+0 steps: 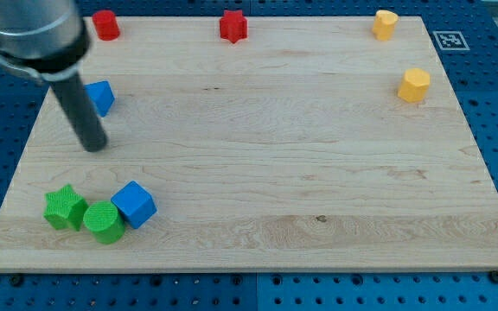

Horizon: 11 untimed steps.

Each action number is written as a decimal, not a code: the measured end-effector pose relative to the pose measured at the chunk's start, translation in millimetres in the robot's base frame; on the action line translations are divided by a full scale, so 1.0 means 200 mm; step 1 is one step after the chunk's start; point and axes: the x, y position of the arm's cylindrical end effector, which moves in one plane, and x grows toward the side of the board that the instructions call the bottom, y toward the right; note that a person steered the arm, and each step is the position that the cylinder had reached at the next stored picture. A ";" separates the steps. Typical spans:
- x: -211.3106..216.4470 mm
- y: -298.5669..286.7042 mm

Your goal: Move the blue triangle closer to the group of blocks

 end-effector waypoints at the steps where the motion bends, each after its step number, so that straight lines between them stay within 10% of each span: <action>1: -0.13 -0.33; 4: -0.52 0.12; 11: -0.04 0.12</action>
